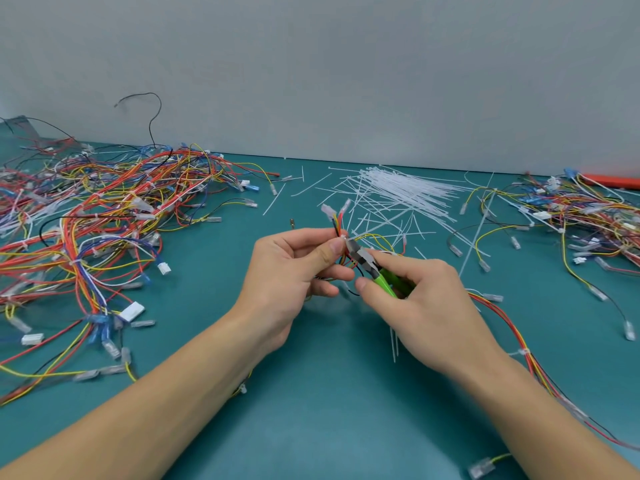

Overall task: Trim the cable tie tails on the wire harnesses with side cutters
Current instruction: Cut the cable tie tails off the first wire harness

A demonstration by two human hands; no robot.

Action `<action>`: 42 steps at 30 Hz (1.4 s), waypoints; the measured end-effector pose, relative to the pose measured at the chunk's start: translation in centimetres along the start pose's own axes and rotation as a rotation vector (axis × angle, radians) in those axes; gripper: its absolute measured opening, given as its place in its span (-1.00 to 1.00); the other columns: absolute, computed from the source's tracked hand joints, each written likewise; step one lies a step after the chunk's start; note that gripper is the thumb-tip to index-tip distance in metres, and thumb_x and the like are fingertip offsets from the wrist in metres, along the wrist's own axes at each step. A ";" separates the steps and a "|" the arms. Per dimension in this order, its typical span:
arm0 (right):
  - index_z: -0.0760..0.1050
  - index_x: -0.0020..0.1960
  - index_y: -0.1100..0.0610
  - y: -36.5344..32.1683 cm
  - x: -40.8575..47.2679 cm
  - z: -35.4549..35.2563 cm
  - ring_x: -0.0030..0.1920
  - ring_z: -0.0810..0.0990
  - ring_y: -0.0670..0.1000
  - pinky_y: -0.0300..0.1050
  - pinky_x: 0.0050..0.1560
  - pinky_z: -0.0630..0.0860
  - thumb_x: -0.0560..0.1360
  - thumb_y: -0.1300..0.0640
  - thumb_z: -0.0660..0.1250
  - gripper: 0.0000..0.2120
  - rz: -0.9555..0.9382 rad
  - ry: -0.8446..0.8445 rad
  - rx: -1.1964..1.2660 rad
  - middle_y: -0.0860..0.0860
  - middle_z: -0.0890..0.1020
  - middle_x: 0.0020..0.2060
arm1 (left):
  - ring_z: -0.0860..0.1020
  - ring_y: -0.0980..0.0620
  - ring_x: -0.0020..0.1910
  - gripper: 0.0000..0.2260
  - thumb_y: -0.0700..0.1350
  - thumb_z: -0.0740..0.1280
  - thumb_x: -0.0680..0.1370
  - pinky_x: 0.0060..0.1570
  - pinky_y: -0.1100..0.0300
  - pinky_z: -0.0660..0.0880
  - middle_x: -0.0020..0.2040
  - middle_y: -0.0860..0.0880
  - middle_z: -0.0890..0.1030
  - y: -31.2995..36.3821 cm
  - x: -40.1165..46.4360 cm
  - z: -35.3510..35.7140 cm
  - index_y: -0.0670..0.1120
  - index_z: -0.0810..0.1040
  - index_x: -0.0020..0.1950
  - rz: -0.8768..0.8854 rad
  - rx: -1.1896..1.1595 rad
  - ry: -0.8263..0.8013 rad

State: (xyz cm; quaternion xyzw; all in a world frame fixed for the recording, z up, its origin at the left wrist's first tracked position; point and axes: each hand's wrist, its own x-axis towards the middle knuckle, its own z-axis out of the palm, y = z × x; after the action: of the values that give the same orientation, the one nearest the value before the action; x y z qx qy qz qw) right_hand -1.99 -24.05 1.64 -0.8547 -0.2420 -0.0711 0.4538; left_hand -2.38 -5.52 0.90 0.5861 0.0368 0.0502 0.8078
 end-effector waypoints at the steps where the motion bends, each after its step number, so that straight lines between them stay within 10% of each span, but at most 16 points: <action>1: 0.67 0.13 -0.26 0.0 0.0 0.0 -0.39 0.26 -0.10 -0.34 -0.39 0.24 0.57 0.07 0.44 -0.75 -0.004 0.000 0.008 -0.13 0.33 -0.44 | 0.70 0.05 -0.33 -0.88 -0.24 0.45 0.55 -0.48 0.31 0.52 -0.08 -0.12 0.76 0.0 0.0 0.0 -0.19 0.71 0.07 -0.001 -0.001 -0.001; 26: 0.67 0.08 -0.24 0.8 0.2 0.2 -0.39 0.22 -0.09 -0.24 -0.41 0.20 0.57 0.05 0.41 -0.81 0.044 -0.003 0.052 -0.11 0.32 -0.44 | 0.65 0.09 -0.38 -0.92 -0.19 0.47 0.55 -0.52 0.32 0.45 -0.10 -0.08 0.76 -0.5 0.0 0.1 -0.12 0.74 0.02 -0.002 0.048 0.008; 31: 0.66 -0.03 -0.25 0.7 0.4 0.1 -0.40 0.36 0.14 0.01 -0.40 0.35 0.60 -0.01 0.37 -0.85 0.080 -0.029 0.049 0.20 0.52 -0.35 | 0.63 0.09 -0.38 -0.85 -0.19 0.47 0.56 -0.51 0.32 0.46 -0.04 -0.12 0.76 -0.7 0.1 0.0 -0.18 0.71 0.10 -0.013 0.052 0.004; 42: 0.69 0.04 0.04 1.1 1.2 -0.4 -0.37 0.59 -0.09 -0.32 -0.34 0.45 0.53 0.22 0.46 -0.87 0.345 0.118 0.465 0.03 0.76 -0.19 | 0.54 0.07 -0.39 -0.86 -0.15 0.43 0.61 -0.48 0.28 0.47 0.00 -0.09 0.75 -0.1 0.5 -0.5 -0.18 0.66 0.13 -0.017 0.089 0.032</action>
State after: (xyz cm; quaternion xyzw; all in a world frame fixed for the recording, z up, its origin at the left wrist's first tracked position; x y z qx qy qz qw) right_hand -0.43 -24.50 1.51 -0.7508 -0.0763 0.0150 0.6559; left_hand -1.91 -4.99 0.60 0.6203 0.0569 0.0510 0.7807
